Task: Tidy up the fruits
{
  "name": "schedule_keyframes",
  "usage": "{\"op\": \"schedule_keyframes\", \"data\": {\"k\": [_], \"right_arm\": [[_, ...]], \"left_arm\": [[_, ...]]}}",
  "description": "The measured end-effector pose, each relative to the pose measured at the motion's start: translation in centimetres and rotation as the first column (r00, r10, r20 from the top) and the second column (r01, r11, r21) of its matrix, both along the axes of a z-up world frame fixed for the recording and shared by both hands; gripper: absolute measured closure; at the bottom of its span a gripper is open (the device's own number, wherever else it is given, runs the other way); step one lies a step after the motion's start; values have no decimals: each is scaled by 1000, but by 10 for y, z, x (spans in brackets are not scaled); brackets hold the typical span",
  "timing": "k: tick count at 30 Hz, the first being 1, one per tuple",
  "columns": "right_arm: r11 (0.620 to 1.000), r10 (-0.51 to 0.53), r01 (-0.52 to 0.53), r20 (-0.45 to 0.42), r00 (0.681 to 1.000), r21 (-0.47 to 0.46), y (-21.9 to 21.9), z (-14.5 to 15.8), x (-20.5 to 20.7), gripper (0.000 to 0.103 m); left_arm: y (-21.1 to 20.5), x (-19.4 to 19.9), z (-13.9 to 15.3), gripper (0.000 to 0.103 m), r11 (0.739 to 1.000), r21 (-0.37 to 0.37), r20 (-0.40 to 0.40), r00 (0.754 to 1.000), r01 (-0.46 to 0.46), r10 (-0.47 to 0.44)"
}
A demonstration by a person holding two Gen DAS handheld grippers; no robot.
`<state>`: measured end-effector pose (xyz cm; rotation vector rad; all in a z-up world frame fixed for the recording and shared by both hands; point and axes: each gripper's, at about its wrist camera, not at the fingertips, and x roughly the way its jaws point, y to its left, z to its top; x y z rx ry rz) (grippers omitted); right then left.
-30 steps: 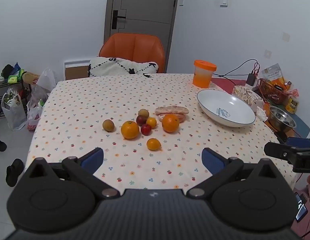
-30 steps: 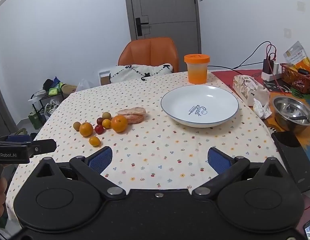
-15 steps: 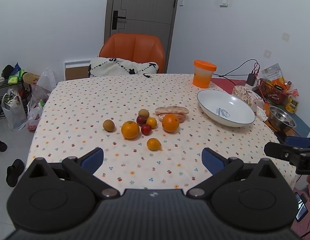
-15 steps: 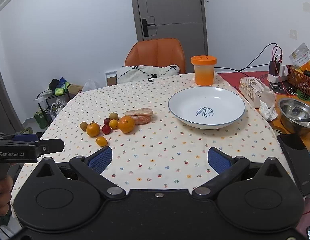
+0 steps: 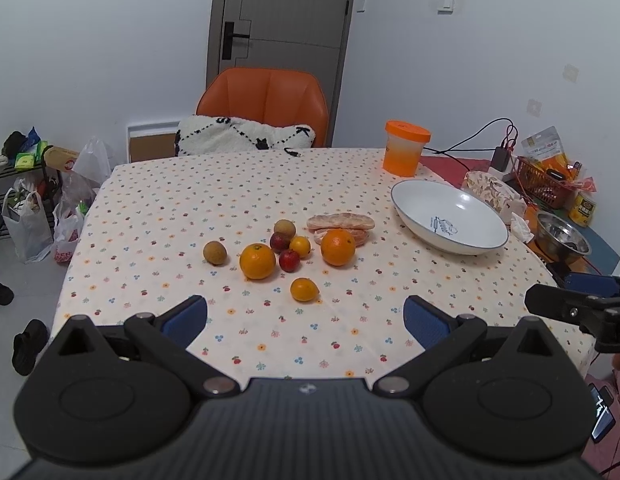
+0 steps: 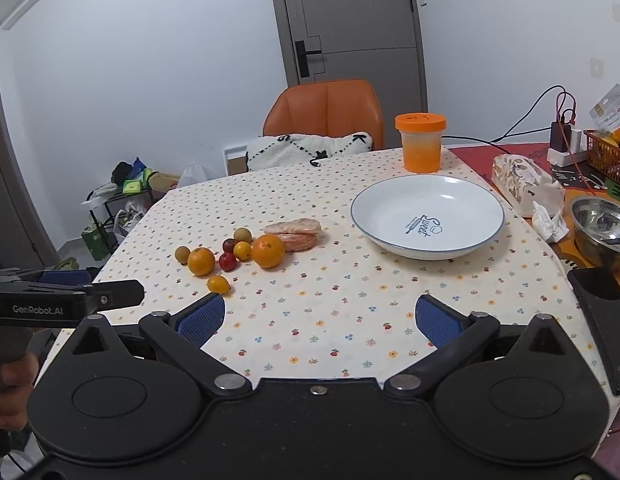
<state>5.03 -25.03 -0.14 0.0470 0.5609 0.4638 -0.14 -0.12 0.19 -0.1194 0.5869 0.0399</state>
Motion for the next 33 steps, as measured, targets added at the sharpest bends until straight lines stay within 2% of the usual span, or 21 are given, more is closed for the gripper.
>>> {"op": "schedule_keyframes", "data": {"k": [33], "right_arm": [[1000, -3, 3, 13, 1000, 3, -1, 4, -2, 0]], "left_arm": [[0, 1, 0, 0, 1000, -5, -2, 1000, -2, 2]]}}
